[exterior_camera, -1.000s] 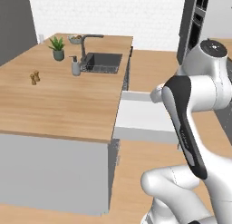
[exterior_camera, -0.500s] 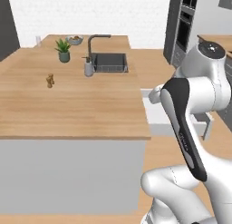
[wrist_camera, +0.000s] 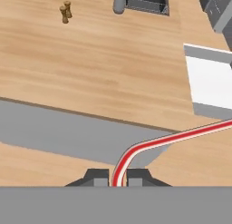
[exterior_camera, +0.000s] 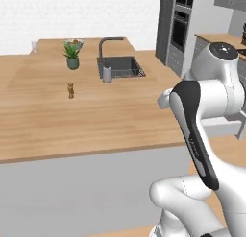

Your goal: Take a straw from the drawer in front and place it inside the glass cup on the dining counter.

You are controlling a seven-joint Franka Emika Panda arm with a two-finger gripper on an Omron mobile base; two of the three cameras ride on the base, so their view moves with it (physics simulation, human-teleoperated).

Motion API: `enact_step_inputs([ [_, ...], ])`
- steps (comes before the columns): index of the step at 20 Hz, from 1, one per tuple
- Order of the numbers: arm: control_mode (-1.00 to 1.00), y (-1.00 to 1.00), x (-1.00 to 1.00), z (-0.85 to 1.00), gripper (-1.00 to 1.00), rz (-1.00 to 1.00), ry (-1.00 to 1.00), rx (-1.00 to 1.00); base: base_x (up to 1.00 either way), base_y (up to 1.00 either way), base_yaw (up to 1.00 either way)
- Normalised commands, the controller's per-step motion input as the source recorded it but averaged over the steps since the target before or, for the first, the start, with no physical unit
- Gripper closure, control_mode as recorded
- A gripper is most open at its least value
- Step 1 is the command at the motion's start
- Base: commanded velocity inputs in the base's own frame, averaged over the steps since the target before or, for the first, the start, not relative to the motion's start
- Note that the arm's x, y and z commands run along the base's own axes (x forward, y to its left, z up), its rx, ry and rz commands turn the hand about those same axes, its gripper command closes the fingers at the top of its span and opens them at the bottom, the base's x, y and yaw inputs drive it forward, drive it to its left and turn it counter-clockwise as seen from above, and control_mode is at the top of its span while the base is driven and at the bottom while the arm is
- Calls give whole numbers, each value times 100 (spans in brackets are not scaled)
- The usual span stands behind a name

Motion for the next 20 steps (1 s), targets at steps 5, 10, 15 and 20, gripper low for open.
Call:
enact_step_inputs([
  [5, 100, 0, 0, 0, 100, 0, 0, 0, -1, 100, -30],
  [10, 100, 0, 0, 0, 100, 0, 0, 0, -2, 100, -30],
  [15, 100, 0, 0, 0, 100, 0, 0, 0, 0, 100, -31],
  [20, 100, 0, 0, 0, 100, 0, 0, 0, 0, 100, -33],
])
